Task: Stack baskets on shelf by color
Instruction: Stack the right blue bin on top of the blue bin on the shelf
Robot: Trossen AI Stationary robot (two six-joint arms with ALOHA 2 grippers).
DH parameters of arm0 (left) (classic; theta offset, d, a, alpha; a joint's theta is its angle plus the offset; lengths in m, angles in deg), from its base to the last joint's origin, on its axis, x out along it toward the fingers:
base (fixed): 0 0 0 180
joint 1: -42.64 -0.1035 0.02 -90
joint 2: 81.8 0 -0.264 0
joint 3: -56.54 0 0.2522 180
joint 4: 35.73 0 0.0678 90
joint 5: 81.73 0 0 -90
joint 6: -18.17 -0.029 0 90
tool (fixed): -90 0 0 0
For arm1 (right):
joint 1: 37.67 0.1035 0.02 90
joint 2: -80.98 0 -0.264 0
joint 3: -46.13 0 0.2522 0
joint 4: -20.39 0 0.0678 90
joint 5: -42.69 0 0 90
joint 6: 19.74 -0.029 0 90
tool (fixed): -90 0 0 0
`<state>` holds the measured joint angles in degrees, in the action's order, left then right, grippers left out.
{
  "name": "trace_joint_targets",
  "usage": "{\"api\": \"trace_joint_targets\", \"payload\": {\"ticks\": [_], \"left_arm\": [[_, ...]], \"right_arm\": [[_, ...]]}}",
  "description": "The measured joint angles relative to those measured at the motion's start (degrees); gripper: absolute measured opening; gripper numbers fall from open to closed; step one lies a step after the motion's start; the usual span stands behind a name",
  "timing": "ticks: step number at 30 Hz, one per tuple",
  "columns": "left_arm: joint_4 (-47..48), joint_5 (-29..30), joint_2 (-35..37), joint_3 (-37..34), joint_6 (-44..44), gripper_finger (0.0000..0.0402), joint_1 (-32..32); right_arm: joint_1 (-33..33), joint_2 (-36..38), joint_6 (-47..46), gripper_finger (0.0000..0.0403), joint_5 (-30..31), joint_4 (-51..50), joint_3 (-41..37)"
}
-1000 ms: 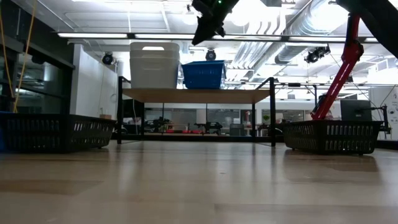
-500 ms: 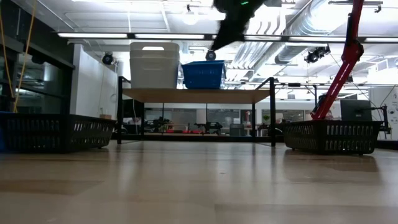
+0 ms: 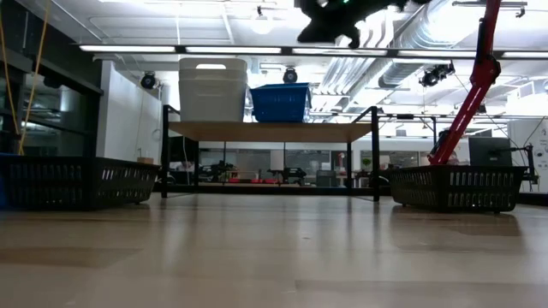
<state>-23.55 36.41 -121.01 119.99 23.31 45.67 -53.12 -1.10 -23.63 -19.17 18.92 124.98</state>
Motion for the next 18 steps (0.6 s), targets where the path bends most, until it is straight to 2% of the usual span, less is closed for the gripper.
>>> {"api": "trace_joint_targets", "payload": {"ticks": [6, 10, 14, 18], "left_arm": [[-0.03, 0.85, -0.17, 0.00, 0.66, 0.0000, 0.00], [-0.03, 1.24, -0.17, 0.00, 0.66, 0.0000, 0.00], [-0.03, 1.26, -0.17, 0.00, 0.66, 0.0000, 0.00], [-0.01, 1.42, -0.17, 0.00, 0.66, 0.0000, 0.00]], "right_arm": [[-3.21, -10.39, -2.42, 0.0000, 0.59, 0.04, 7.47], [-3.78, -14.74, -2.48, 0.0000, 1.62, -1.11, 12.65], [-3.69, -17.76, -2.11, 0.0000, 5.04, -7.16, 17.44], [-3.83, -19.26, -3.27, 0.0000, 5.87, -14.38, 21.25]]}}
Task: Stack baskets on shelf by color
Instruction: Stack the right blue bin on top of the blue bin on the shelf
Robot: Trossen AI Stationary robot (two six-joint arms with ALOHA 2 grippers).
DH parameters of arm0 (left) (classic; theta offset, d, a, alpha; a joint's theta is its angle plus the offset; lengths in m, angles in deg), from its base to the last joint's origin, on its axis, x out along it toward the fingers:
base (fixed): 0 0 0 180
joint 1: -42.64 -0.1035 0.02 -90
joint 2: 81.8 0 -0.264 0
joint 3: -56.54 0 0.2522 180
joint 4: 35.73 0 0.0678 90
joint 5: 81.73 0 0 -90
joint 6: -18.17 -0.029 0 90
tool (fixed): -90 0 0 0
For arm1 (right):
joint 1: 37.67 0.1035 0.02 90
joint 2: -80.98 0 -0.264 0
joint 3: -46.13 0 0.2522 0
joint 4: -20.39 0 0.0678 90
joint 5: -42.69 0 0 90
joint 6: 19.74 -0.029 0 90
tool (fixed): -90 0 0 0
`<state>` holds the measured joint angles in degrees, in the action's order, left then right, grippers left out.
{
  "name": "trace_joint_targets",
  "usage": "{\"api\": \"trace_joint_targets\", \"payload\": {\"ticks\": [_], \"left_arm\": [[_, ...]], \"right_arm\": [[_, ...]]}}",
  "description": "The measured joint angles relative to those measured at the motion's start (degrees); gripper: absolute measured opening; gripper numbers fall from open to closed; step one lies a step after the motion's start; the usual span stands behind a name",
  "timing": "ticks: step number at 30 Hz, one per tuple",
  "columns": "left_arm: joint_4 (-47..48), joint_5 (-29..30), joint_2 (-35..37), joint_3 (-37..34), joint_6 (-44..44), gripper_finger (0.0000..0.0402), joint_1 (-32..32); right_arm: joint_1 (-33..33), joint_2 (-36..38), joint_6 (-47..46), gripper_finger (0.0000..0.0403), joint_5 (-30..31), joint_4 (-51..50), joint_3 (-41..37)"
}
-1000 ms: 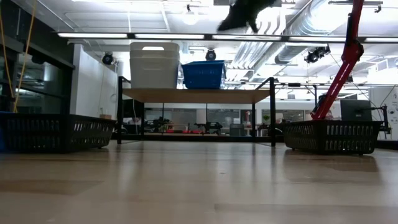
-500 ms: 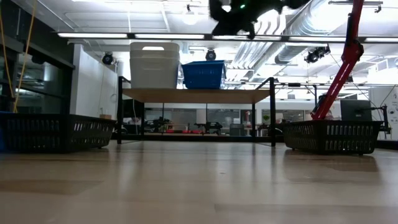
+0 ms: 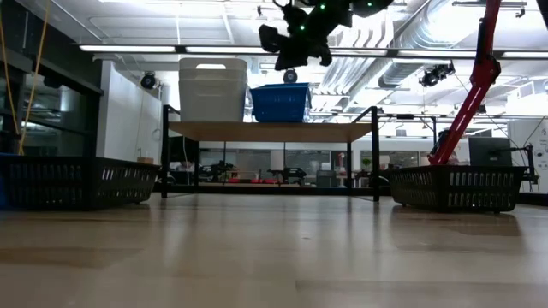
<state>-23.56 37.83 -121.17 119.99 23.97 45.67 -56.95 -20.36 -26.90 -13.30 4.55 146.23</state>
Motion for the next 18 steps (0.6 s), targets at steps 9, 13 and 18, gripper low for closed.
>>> {"api": "trace_joint_targets", "payload": {"ticks": [9, 13, 18], "left_arm": [[0.02, 0.07, 0.00, 0.00, 0.00, 0.0000, 0.00], [0.10, 0.07, 0.00, 0.00, 0.00, 0.0000, 0.01], [0.28, 0.01, 0.04, 0.00, 0.00, 0.0000, 0.05]], "right_arm": [[-1.93, -1.16, -8.03, 0.0000, -0.06, -8.03, -0.16], [-1.59, 0.44, -3.42, 0.0000, -0.21, -8.80, 2.66], [0.95, 5.20, 1.40, 0.0000, -1.34, -23.38, 5.50]]}}
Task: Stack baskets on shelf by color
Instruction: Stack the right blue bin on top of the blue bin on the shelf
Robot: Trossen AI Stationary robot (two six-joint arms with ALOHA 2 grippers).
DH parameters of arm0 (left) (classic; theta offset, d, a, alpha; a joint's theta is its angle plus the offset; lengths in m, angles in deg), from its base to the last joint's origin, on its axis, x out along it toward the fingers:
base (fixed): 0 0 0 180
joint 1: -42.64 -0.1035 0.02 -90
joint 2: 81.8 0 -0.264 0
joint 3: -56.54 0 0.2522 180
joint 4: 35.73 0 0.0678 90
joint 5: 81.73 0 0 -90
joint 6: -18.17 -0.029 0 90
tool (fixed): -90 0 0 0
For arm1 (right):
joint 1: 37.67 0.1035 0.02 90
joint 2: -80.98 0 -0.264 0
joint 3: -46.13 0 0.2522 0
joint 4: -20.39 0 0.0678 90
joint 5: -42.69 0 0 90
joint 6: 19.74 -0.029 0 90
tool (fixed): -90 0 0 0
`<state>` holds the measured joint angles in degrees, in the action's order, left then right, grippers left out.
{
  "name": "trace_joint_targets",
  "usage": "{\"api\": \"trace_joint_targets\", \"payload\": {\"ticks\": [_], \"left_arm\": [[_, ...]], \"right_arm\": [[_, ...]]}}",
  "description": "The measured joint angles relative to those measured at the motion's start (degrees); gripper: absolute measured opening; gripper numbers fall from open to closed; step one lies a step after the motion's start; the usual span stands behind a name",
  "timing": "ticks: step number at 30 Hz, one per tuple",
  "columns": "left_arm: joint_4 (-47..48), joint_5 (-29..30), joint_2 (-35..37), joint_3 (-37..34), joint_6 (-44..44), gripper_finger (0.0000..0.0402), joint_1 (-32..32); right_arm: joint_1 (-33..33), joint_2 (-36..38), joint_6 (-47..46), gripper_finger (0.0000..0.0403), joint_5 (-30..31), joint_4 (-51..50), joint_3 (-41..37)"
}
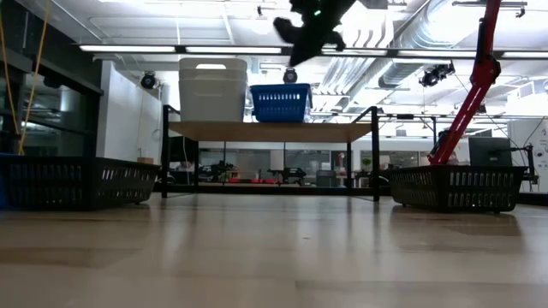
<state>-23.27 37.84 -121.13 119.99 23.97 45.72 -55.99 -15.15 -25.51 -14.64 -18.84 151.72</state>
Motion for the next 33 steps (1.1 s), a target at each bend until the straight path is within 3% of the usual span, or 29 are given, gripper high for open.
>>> {"api": "trace_joint_targets", "payload": {"ticks": [6, 9, 16, 33], "left_arm": [[0.22, -0.40, 0.00, 0.00, -0.02, 0.0000, 0.00], [0.20, -0.40, -0.04, 0.00, -0.49, 0.0000, -0.02], [0.20, -0.40, -0.04, 0.00, -0.44, 0.0000, -0.02], [-0.26, 1.12, -0.04, 0.00, 1.55, 0.0000, -0.05]], "right_arm": [[3.28, 8.22, -6.63, 0.0000, -4.02, -21.33, -4.03], [4.48, 11.37, -12.97, 0.0000, -6.60, -24.45, -10.08], [2.47, 12.74, -17.89, 0.0000, -12.87, -9.32, -19.83], [-9.69, 2.99, -21.26, 0.0000, -19.39, 12.03, -19.80]]}}
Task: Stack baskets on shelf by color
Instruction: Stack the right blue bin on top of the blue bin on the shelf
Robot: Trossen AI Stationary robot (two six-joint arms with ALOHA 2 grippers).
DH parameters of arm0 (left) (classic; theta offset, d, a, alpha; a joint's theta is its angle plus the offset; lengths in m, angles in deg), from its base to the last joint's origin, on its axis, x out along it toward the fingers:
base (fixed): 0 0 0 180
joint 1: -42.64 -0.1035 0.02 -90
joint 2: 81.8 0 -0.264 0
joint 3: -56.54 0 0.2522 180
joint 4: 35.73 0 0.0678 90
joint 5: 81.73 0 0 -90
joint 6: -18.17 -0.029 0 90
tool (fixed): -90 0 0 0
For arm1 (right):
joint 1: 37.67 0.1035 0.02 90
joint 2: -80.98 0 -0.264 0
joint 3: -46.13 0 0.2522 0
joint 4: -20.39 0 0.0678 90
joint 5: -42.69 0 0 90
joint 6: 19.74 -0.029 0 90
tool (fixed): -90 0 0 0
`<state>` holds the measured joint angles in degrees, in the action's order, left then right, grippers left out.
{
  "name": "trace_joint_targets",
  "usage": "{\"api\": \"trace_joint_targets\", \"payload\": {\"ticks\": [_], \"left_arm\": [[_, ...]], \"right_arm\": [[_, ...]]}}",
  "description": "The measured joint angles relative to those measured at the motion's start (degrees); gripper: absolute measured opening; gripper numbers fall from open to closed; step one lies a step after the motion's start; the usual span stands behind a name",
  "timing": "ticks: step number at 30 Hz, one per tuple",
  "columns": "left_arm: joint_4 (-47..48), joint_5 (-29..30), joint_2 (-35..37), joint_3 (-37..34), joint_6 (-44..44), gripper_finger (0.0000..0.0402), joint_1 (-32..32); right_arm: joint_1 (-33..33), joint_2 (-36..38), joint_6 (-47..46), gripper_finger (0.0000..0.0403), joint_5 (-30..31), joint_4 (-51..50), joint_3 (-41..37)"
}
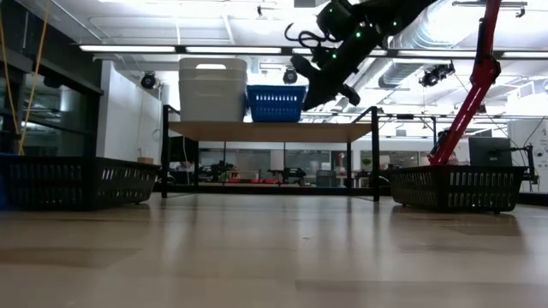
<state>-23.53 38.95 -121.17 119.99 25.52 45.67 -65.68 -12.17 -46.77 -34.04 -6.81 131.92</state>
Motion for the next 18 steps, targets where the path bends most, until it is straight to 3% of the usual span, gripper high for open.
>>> {"api": "trace_joint_targets", "payload": {"ticks": [9, 14, 18], "left_arm": [[0.09, 3.53, 0.00, 0.00, -0.02, 0.0000, 0.00], [0.46, 3.49, 0.00, 0.00, -0.04, 0.0000, 0.00], [0.46, 3.47, 0.00, 0.00, -0.04, 0.0000, 0.00]], "right_arm": [[-3.96, 7.26, 5.13, 0.0000, -0.90, -4.85, 0.00], [-0.90, 12.42, 8.73, 0.0000, -13.39, -16.78, 0.02], [6.13, 14.17, 11.89, 0.0000, -20.91, -24.00, 0.00]]}}
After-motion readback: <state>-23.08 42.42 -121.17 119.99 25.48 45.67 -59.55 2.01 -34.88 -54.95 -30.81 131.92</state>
